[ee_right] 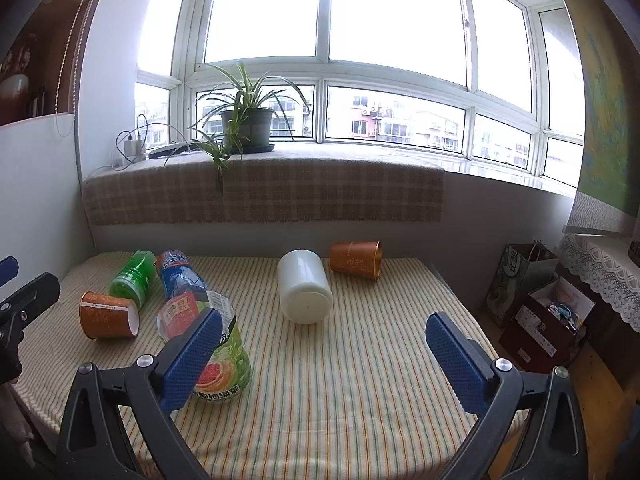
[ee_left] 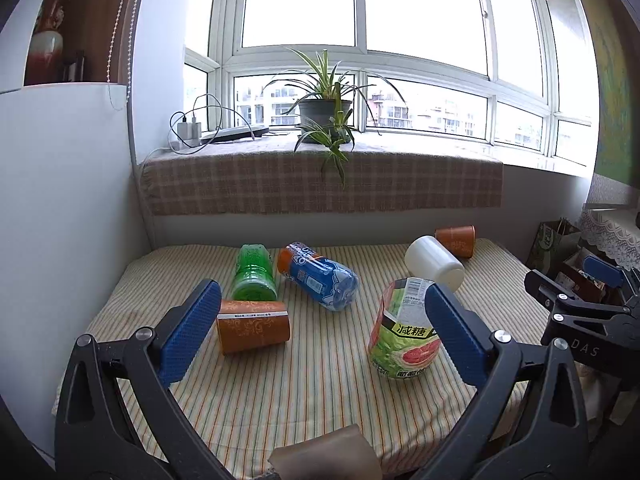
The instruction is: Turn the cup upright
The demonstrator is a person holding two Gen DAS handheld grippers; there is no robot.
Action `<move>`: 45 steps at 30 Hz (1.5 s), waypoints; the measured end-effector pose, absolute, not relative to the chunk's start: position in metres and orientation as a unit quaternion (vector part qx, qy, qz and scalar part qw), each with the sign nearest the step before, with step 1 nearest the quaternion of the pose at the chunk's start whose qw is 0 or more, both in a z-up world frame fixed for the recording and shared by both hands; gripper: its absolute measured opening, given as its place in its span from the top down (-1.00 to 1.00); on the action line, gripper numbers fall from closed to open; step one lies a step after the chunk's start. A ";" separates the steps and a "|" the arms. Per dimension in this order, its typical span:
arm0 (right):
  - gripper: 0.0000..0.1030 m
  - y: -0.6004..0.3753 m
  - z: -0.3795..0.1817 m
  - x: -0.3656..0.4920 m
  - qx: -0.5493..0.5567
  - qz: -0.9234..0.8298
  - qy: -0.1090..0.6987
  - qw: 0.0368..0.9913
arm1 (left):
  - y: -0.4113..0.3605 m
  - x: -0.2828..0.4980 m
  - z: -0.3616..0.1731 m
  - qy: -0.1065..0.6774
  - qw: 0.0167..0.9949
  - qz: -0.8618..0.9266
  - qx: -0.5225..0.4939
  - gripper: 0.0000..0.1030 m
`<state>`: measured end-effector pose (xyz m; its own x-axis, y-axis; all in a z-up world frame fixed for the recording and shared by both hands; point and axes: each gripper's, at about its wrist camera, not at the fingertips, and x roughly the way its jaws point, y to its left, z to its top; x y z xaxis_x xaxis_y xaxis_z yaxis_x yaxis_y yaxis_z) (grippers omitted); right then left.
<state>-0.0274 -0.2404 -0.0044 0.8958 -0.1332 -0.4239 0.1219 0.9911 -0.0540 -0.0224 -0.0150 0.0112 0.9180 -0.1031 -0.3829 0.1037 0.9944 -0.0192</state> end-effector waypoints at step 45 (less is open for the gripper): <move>-1.00 -0.236 0.001 -0.030 0.008 -0.061 0.204 0.977 | -0.015 -0.025 0.010 0.201 0.979 -0.043 0.000 -1.00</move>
<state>-0.0296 -0.2363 0.0013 0.9095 -0.1156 -0.3993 0.1219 0.9925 -0.0098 -0.0253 -0.0146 0.0097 0.9158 -0.0851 -0.3925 0.0851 0.9962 -0.0174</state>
